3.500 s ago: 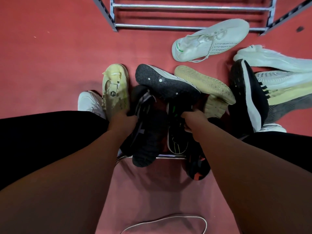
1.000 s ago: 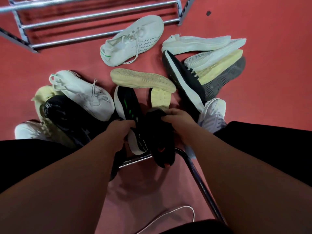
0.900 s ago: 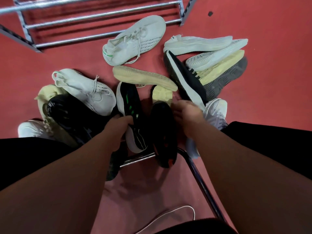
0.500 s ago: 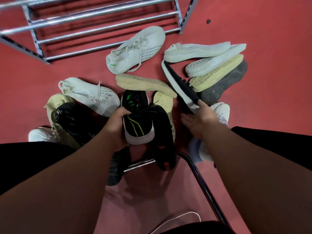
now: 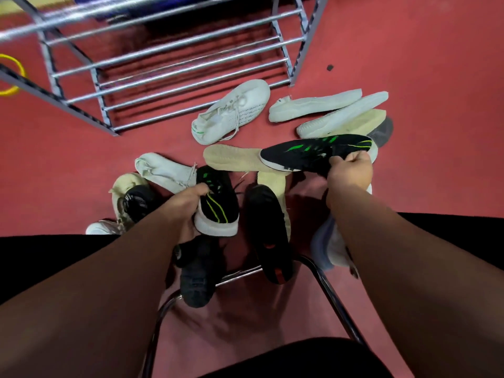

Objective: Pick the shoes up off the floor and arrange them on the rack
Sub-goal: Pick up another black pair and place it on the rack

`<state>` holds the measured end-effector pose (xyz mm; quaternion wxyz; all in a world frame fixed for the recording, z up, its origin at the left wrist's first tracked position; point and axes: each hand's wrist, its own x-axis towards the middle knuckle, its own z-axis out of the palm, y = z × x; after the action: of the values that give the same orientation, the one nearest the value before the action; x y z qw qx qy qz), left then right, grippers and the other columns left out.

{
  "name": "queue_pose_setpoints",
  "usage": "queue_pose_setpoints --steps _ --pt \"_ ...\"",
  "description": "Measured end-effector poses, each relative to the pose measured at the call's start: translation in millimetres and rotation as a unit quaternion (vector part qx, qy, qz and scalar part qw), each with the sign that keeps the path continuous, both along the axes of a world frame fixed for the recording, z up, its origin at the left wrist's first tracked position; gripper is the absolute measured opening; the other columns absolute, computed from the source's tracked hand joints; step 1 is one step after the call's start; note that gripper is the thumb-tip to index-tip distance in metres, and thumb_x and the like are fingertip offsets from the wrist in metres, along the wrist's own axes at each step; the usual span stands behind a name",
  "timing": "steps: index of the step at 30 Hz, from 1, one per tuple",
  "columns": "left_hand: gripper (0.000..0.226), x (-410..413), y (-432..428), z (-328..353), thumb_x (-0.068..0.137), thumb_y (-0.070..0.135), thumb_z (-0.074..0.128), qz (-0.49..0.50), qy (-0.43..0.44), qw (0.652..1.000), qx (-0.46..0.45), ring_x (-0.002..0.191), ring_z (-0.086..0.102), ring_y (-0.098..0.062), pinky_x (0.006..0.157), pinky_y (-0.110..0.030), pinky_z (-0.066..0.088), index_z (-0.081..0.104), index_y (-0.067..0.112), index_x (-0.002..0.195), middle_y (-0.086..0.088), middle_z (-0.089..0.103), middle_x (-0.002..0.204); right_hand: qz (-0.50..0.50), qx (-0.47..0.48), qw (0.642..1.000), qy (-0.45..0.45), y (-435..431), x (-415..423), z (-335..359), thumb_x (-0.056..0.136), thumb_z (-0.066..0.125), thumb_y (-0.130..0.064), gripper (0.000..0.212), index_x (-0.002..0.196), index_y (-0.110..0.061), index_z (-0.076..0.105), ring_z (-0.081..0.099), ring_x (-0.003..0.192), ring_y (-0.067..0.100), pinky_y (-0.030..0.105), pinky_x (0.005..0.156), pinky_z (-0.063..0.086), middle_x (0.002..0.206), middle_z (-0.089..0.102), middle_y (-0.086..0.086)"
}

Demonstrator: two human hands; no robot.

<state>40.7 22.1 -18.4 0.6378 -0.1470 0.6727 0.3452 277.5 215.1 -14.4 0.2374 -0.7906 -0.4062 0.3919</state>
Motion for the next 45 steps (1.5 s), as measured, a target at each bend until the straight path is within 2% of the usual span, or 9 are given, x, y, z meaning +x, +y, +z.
queue_pose_setpoints --steps 3,9,13,19,24,29,35,41,45 --pt "0.038 -1 -11 3 0.092 0.025 0.061 0.004 0.005 1.0 0.014 0.094 0.075 -0.031 0.076 -0.038 0.058 0.068 0.006 0.125 -0.015 0.076 0.11 0.028 0.033 0.999 -0.002 9 -5 15 0.085 0.057 -0.008 0.032 0.07 -0.023 0.033 0.034 0.053 0.013 0.015 0.045 0.032 0.066 0.04 -0.007" --pt "0.028 -3 -29 -1 0.091 0.016 0.055 0.027 -0.013 1.0 0.006 0.077 0.073 -0.029 0.067 -0.033 0.057 0.067 0.0 0.111 -0.018 0.074 0.093 0.052 0.065 0.995 0.047 14 -24 18 0.083 0.053 -0.004 0.027 0.071 -0.025 0.04 0.038 0.057 0.01 0.013 0.05 0.035 0.07 0.045 -0.01" --pt "0.042 -13 -34 -9 0.091 0.018 0.055 0.074 0.001 0.997 -0.004 0.103 0.07 -0.033 0.081 -0.038 0.057 0.066 -0.004 0.125 -0.022 0.07 0.121 0.075 0.044 0.992 0.094 6 -46 -1 0.086 0.049 -0.005 0.023 0.076 -0.026 0.048 0.041 0.059 0.01 0.024 0.061 0.039 0.073 0.05 -0.008" --pt "0.054 -40 -45 -24 0.076 0.025 0.065 0.122 0.041 0.991 -0.032 0.111 0.069 -0.041 0.099 -0.052 0.053 0.07 0.002 0.125 -0.023 0.071 0.122 0.241 -0.049 0.964 0.099 -6 -93 -28 0.087 0.049 -0.01 0.02 0.089 -0.026 0.06 0.048 0.058 0.014 0.024 0.055 0.041 0.071 0.056 -0.005" --pt "0.041 -40 -63 -42 0.097 0.026 0.058 0.166 -0.003 0.985 -0.051 0.123 0.063 -0.037 0.106 -0.046 0.049 0.067 0.007 0.132 -0.018 0.068 0.13 0.355 -0.094 0.929 0.043 -31 -115 -64 0.074 0.062 -0.021 0.057 0.122 -0.051 0.053 0.069 0.1 0.019 0.037 0.096 0.055 0.111 0.07 -0.005" --pt "0.04 -29 -67 -59 0.105 0.038 0.048 0.184 -0.032 0.981 -0.056 0.116 0.067 -0.032 0.092 -0.042 0.054 0.067 0.013 0.131 -0.012 0.073 0.123 0.267 -0.021 0.961 0.072 -63 -112 -62 0.076 0.067 0.007 0.054 0.125 -0.014 0.056 0.055 0.079 -0.006 0.019 0.081 0.049 0.094 0.052 -0.019" --pt "0.043 -21 -52 -64 0.102 0.045 0.05 0.154 -0.046 0.986 -0.036 0.111 0.071 -0.031 0.086 -0.049 0.058 0.061 0.021 0.137 -0.006 0.074 0.123 0.236 -0.029 0.963 0.128 -50 -132 -52 0.079 0.065 -0.001 0.033 0.102 -0.024 0.057 0.061 0.081 0.012 0.022 0.074 0.049 0.099 0.065 -0.001" --pt "0.041 -15 -41 -63 0.104 0.042 0.05 0.16 -0.057 0.985 -0.018 0.114 0.069 -0.03 0.082 -0.041 0.055 0.066 0.015 0.131 -0.008 0.074 0.123 0.149 -0.05 0.964 0.213 -24 -158 -33 0.076 0.06 -0.007 0.018 0.069 -0.022 0.052 0.045 0.063 0.018 0.029 0.059 0.038 0.067 0.05 0.0" --pt "0.038 -8 -34 -66 0.103 0.037 0.055 0.145 -0.056 0.988 -0.021 0.111 0.07 -0.029 0.084 -0.042 0.056 0.066 0.014 0.131 -0.008 0.075 0.12 0.089 -0.138 0.983 0.088 -49 -129 -49 0.069 0.062 -0.029 0.018 0.084 -0.024 0.054 0.066 0.085 0.026 0.046 0.088 0.059 0.09 0.065 0.003"
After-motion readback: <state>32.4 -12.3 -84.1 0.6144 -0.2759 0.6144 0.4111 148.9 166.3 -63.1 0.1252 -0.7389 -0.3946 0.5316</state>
